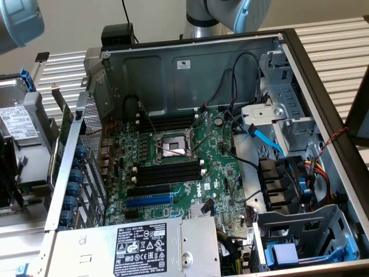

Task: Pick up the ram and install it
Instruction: 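Pick up the ram and move it above insertion slot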

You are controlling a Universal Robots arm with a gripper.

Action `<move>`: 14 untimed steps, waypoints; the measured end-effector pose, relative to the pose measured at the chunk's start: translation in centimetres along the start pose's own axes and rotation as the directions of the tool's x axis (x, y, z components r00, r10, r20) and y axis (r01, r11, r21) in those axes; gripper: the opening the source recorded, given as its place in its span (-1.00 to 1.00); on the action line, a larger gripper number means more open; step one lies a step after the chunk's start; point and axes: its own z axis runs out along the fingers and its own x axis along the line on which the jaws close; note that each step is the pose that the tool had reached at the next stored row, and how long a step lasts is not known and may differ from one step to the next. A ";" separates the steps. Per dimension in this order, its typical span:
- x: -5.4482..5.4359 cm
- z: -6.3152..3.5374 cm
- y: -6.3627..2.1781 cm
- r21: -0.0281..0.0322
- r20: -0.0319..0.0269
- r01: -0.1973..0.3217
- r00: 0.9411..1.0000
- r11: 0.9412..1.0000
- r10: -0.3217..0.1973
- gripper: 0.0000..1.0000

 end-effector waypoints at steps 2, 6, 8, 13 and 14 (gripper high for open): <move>0.0 -0.86 0.02 0.000 0.000 0.000 1.000 1.000 0.000 -0.74; -0.1 -2.65 0.06 0.000 0.000 0.000 1.000 1.000 0.000 -0.74; -0.1 -3.58 0.09 0.000 0.000 0.000 1.000 1.000 0.000 -0.74; -0.1 -5.83 0.15 0.000 0.000 0.000 1.000 1.000 0.000 -0.74; -0.1 -6.30 0.16 0.000 0.000 0.000 1.000 1.000 0.000 -0.74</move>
